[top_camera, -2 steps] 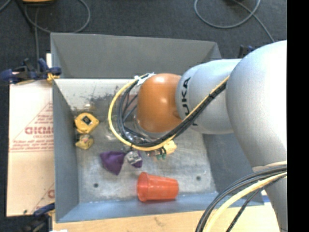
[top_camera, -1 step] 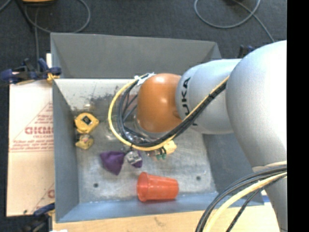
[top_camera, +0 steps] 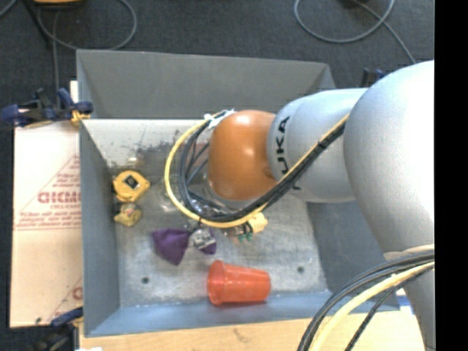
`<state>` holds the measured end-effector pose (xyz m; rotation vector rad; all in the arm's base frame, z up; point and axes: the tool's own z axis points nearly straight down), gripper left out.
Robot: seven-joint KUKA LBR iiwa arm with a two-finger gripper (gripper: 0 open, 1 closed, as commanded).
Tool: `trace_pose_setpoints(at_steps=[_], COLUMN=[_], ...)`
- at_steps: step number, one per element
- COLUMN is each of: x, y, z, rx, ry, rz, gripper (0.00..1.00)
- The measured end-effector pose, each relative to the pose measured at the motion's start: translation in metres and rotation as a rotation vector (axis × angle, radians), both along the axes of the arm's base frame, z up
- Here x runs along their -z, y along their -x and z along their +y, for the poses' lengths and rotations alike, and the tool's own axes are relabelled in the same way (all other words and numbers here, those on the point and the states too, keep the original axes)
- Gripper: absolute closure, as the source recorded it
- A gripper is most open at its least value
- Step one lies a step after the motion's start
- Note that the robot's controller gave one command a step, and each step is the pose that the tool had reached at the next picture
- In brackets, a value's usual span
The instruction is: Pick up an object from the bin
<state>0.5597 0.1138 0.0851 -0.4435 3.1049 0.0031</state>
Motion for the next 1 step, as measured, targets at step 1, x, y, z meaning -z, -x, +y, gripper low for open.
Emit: trace_pose_setpoints(at_steps=[1], x=[-0.0115], y=[0.0012], z=[-0.0005], rx=[0.001], ry=[0.002], rz=[0.005], gripper=[1.0])
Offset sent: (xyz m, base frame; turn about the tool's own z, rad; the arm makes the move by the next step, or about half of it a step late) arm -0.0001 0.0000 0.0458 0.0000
